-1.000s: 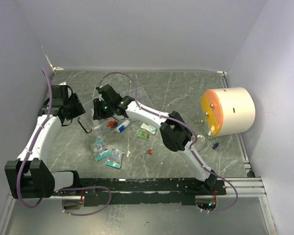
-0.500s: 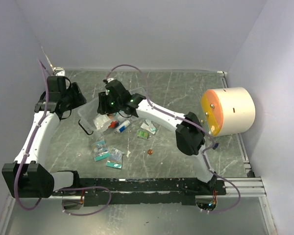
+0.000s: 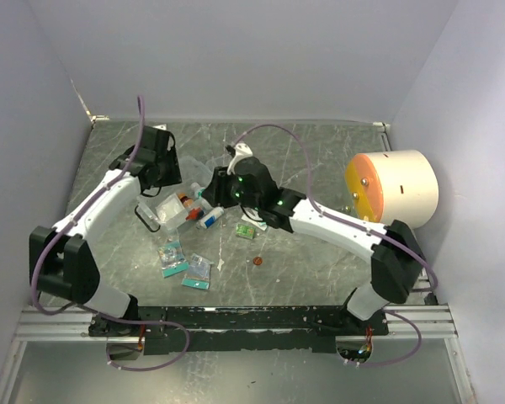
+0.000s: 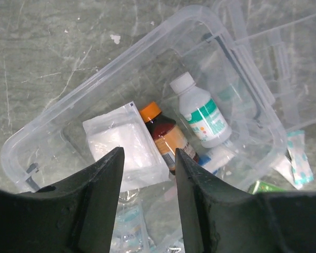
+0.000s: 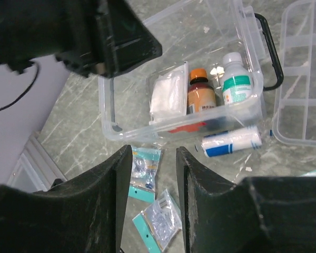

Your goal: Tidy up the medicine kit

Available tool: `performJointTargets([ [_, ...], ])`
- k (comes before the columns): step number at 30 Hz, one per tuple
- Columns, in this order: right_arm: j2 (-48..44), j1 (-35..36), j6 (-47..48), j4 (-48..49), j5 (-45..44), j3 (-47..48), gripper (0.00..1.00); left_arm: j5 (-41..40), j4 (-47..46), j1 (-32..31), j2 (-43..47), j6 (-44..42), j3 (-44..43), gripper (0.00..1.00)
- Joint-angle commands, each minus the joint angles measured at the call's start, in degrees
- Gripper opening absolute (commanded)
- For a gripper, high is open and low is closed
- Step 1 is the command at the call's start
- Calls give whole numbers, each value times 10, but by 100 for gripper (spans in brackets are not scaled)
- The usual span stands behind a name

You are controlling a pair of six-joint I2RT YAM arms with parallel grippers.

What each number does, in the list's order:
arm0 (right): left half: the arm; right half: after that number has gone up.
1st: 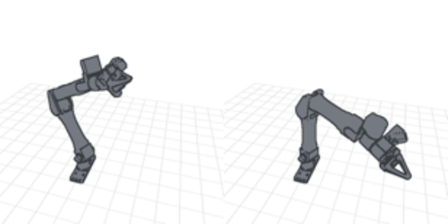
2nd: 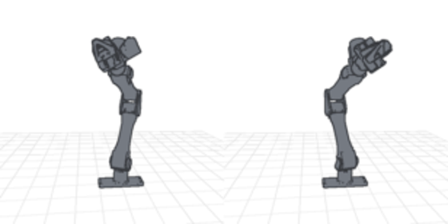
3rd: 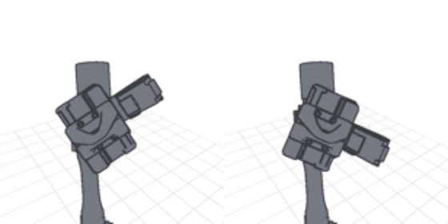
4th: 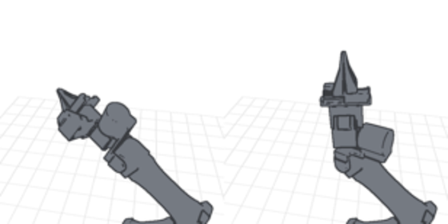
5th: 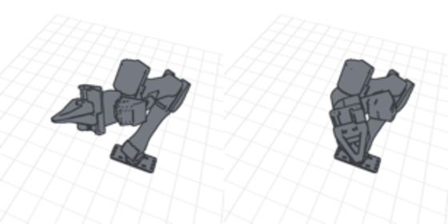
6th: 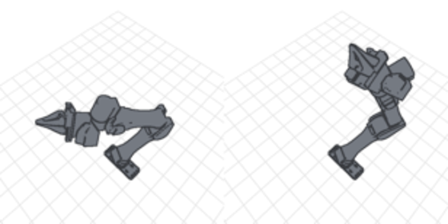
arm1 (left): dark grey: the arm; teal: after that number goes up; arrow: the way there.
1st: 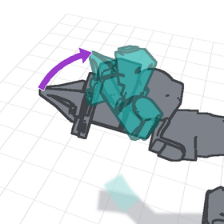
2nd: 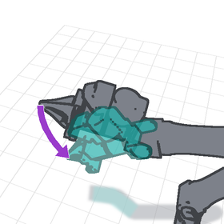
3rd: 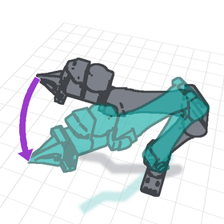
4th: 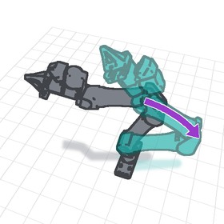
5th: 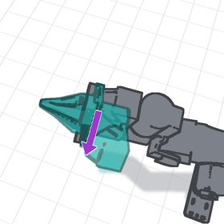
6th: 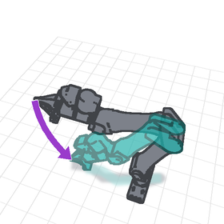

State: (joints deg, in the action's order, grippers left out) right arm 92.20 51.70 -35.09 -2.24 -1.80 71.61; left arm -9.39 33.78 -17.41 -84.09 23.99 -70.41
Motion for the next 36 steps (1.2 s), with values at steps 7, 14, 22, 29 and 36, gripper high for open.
performJointTargets([
  [7,-87,0,-7,72,-27,-116,36,-215,-27,-31,-102,97,-2,42],
  [14,-111,-1,-10,67,-21,-156,34,-245,-30,-32,-155,118,13,32],
  [22,-115,-2,-17,65,-15,-169,33,-260,-62,-32,-184,128,37,22],
  [29,-117,-3,-22,58,-20,-174,33,-240,-41,-35,-199,126,37,20],
  [36,-90,-1,-24,49,-11,-159,33,-216,23,-39,-220,119,6,17],
])
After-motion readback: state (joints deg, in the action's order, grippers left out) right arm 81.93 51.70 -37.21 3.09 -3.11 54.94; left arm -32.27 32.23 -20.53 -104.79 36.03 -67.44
